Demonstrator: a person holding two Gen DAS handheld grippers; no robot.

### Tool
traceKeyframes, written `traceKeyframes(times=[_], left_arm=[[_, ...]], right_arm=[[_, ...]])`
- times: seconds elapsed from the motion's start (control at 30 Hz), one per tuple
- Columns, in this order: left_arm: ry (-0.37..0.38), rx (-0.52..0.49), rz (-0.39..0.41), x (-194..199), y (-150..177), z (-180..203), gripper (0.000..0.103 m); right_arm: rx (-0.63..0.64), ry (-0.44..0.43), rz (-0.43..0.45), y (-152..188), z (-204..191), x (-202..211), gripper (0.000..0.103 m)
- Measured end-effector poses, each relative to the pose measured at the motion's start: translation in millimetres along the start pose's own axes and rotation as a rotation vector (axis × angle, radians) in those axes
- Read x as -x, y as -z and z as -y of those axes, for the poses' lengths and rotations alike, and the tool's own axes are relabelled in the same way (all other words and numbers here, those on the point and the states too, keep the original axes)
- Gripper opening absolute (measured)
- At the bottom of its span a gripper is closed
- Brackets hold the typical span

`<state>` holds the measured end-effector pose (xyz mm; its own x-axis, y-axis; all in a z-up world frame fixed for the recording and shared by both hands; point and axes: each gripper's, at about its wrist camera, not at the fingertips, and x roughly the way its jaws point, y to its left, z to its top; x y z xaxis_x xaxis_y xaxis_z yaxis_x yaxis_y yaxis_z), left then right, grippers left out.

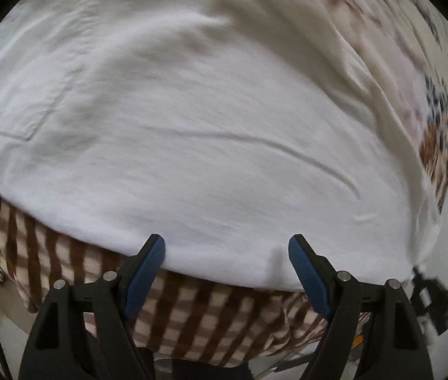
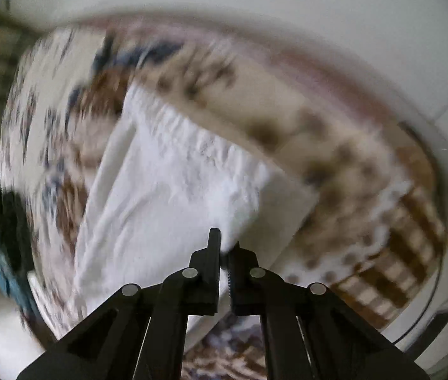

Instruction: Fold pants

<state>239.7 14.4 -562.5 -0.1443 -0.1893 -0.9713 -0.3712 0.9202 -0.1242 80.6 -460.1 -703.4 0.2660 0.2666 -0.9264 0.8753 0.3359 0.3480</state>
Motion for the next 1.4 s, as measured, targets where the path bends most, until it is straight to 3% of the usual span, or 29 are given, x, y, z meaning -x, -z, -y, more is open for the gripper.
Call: traceKeyframes(times=[0.17, 0.2, 0.23, 0.27, 0.3, 0.33, 0.4, 0.5, 0.6, 0.67, 0.83, 0.93, 1.0, 1.07, 1.4], left_arm=[[0.072, 0.08, 0.025, 17.6, 2.6, -48.1, 0.08], [0.108, 0.109, 0.023, 23.8, 4.9, -62.0, 0.08], [0.129, 0.125, 0.027, 29.3, 6.0, -72.1, 0.08], [0.149, 0.136, 0.034, 35.6, 7.5, -83.9, 0.08], [0.164, 0.146, 0.038, 42.2, 7.3, -97.3, 0.08], [0.178, 0.16, 0.043, 49.6, 6.9, -115.0, 0.08], [0.206, 0.196, 0.068, 63.8, 1.6, -149.8, 0.08], [0.179, 0.234, 0.117, 81.2, -12.3, -203.2, 0.08], [0.181, 0.3, 0.164, 92.7, -31.3, -248.2, 0.078], [0.182, 0.325, 0.204, 104.4, -41.4, -280.2, 0.078], [0.189, 0.359, 0.263, 112.4, -73.2, -324.0, 0.074], [0.168, 0.373, 0.275, 103.2, -83.6, -326.5, 0.059], [0.156, 0.38, 0.288, 96.5, -84.9, -320.3, 0.044], [0.135, 0.378, 0.303, 92.1, -85.1, -313.7, 0.038], [0.117, 0.339, 0.324, 102.7, -76.5, -315.9, 0.027]], right_arm=[[0.052, 0.065, -0.125, 13.9, -14.1, -17.2, 0.009], [0.074, 0.063, -0.116, 22.7, -21.7, -7.9, 0.018], [0.086, 0.049, -0.101, 33.5, -29.6, 2.5, 0.037], [0.089, 0.026, -0.082, 49.3, -37.7, 14.3, 0.047], [0.086, -0.004, -0.072, 67.0, -45.0, 22.8, 0.065], [0.09, -0.059, -0.086, 95.4, -57.2, 25.8, 0.07], [0.124, -0.127, -0.177, 142.1, -79.7, 10.7, 0.07], [0.183, -0.176, -0.298, 217.6, -112.4, -27.2, 0.069], [0.2, -0.187, -0.34, 269.6, -130.3, -57.1, 0.069], [0.202, -0.17, -0.318, 291.5, -136.1, -67.1, 0.069], [0.153, -0.154, -0.282, 316.4, -138.2, -89.7, 0.064], [0.139, -0.142, -0.253, 319.1, -134.3, -100.8, 0.052], [0.142, -0.14, -0.227, 320.8, -134.3, -100.3, 0.049], [0.157, -0.116, -0.203, 308.2, -134.5, -92.0, 0.048], [0.122, -0.128, -0.18, 295.5, -122.7, -67.3, 0.049]])
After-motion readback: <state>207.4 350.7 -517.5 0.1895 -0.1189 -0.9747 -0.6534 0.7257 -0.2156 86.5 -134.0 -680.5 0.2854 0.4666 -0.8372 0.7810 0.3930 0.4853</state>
